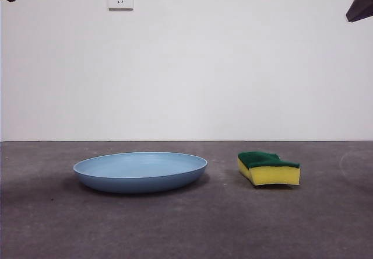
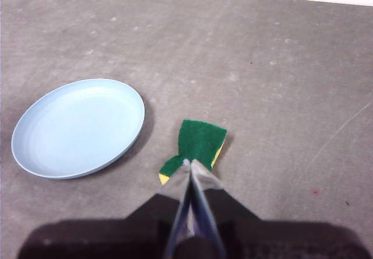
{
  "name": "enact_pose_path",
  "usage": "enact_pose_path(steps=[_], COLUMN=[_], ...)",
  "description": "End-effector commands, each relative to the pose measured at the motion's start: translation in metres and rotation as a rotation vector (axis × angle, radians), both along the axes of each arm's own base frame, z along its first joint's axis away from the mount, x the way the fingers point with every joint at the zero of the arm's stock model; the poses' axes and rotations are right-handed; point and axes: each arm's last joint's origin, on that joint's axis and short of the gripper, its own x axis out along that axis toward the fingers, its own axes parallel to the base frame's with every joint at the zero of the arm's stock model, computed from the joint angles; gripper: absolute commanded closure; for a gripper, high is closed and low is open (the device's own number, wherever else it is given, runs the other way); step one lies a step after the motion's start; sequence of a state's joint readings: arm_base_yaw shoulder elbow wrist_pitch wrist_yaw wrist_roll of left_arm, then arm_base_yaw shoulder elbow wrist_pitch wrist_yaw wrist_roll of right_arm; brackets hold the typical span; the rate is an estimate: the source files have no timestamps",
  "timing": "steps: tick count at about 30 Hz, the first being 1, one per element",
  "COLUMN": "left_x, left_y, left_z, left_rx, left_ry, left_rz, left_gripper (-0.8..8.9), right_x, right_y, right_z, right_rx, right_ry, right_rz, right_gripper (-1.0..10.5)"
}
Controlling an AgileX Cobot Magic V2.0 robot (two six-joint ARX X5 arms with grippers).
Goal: Pick up the plate,pick up the cloth,clean the plate with the cloth
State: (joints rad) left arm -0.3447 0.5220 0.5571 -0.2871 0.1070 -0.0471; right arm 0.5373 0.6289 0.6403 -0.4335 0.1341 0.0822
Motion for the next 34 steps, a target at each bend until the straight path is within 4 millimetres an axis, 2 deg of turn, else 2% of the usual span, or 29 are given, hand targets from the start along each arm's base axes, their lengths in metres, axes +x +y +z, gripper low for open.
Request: enact_pose_path(steps=[1,12,18,23,27,34], left_x=[0.001,0.003,-0.004,-0.011,-0.015,-0.020], left_y=[-0.001,-0.002,0.009,0.019,0.026,0.034], left_z=[-0.001,-0.003,-0.007,-0.035,-0.065,-0.110], left_rx=[-0.006,0.005,0.054,0.029,0.009,-0.008], left_ry=[0.010,0.032,-0.026,-0.104,-0.180,-0.158], left_rz=[0.001,-0.004,0.081,0.151,0.210,0.287], left_gripper=[8.16,8.17,8.16,8.16,8.16,8.16], right_x=[0.000,0.000,0.000,0.000,0.000,0.000], right_y=[0.000,0.000,0.000,0.000,0.000,0.000], right_z=[-0.002,-0.002,-0.002,-0.002,-0.002,-0.002], right_rx=[0.001,0.000,0.001,0.001,0.000,0.001], right_ry=[0.001,0.001,0.001,0.001,0.001,0.001], right_rz=[-0.003,-0.003,-0.003,-0.003,-0.003,-0.003], right_gripper=[9.5,9.5,9.5,9.5,9.5,9.5])
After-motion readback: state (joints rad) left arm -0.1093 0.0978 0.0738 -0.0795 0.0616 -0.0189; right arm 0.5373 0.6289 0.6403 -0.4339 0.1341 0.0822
